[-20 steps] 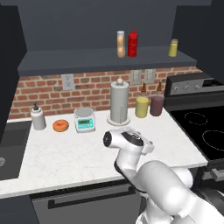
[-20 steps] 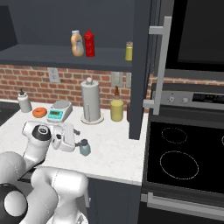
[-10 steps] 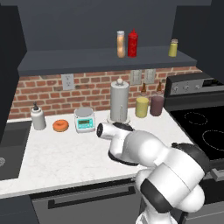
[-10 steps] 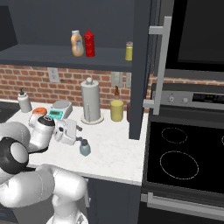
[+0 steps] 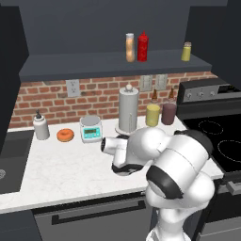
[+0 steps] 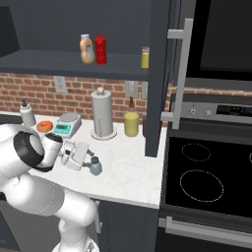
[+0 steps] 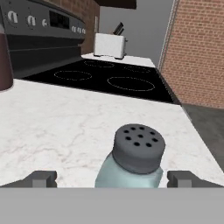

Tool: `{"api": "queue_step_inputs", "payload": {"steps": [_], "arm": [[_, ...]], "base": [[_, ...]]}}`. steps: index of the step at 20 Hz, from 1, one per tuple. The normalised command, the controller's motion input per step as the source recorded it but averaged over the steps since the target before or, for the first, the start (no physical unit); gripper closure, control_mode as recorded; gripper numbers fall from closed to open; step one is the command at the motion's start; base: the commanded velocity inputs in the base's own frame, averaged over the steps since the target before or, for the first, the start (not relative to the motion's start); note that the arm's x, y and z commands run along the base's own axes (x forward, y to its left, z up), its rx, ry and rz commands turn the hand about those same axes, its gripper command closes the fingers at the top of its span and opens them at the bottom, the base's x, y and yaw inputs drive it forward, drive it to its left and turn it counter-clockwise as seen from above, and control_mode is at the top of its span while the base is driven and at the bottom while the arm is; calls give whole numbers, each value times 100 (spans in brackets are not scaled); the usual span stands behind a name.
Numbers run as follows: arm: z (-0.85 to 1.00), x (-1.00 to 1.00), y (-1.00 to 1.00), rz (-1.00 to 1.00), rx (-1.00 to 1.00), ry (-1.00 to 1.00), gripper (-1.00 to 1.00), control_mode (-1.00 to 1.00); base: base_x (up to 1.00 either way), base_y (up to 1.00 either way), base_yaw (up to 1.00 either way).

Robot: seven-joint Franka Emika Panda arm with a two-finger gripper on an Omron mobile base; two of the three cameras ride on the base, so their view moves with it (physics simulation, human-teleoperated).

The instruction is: Put the shaker and condiment bottle from the counter next to their counterparts in the cabinet.

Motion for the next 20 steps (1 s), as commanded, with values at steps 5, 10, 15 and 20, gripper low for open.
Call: {"api": "queue_step_inputs", "payload": {"steps": [5,10,15,20], "arm": [[-1,2,0,0,0,1,-100,-100],[-14,0,0,0,1,0,-100,-100],[-14,-5,-2,0,2,0,-100,-100],[-4,-8,-9,0,3,0,-100,-100]], "base": [[0,0,0],[0,0,0],[0,0,0],[0,0,0]]}}
